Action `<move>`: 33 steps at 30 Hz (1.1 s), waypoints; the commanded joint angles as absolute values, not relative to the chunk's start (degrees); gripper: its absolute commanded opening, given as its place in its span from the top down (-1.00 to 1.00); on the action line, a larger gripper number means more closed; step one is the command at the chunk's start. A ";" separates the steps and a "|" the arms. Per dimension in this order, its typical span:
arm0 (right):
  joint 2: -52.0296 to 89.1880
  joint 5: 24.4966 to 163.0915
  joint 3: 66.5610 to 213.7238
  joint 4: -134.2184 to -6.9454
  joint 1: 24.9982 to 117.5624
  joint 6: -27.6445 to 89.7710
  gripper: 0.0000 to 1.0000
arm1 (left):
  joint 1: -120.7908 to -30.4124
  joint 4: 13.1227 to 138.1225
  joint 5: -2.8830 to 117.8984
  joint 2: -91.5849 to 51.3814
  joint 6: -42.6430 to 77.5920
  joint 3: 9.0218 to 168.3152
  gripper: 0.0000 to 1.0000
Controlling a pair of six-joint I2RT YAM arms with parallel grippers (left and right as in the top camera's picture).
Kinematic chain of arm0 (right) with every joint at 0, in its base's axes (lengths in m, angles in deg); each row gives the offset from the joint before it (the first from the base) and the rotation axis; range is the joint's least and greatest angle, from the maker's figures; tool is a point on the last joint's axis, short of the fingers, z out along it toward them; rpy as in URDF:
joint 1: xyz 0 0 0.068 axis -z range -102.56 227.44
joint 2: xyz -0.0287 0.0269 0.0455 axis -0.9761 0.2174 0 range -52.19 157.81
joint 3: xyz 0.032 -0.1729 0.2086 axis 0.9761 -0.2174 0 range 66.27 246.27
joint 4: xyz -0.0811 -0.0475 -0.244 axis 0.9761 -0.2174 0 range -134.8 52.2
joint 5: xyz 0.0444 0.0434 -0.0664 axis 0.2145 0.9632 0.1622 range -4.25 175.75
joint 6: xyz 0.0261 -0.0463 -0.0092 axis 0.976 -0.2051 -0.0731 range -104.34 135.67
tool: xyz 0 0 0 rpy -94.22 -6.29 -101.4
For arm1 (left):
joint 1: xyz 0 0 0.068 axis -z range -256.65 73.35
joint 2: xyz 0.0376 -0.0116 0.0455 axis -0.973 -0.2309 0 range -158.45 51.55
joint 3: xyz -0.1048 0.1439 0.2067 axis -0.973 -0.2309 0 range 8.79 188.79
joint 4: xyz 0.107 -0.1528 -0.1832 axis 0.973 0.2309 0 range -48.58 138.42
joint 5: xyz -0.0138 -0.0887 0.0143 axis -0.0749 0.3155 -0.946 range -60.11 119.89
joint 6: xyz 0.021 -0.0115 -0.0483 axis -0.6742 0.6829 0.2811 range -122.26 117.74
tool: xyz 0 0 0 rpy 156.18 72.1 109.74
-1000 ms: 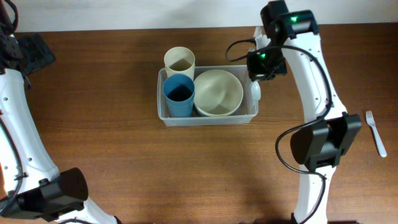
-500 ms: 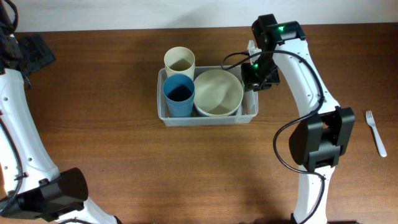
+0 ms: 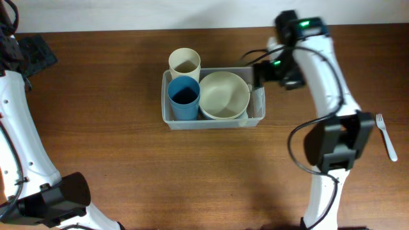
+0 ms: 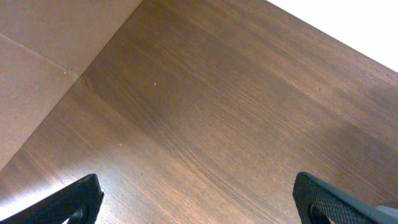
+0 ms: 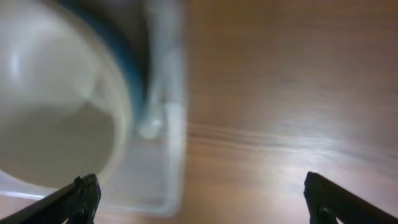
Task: Pack container
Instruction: 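Release the spoon and move the right gripper back to the fork, then lower the right gripper onto the white fork and grasp it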
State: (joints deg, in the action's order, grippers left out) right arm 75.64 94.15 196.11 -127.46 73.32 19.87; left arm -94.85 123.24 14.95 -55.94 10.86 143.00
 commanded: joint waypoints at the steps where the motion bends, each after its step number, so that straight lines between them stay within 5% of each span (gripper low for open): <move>1: 74.92 92.19 207.08 -133.34 82.70 12.99 -0.98 | -95.20 123.30 15.17 -56.24 11.43 143.94 -1.00; 11: 72.66 92.60 210.36 -135.16 103.86 -5.50 -0.97 | -95.20 123.33 15.15 -56.24 11.43 143.94 -1.00; 24: 72.69 83.23 184.74 -132.43 113.61 -17.15 -0.98 | -95.20 123.30 15.15 -56.24 11.43 143.94 -1.00; 33: 72.77 80.95 181.35 -126.42 119.51 -18.90 -0.97 | -95.20 123.30 15.17 -56.24 11.43 143.94 -0.99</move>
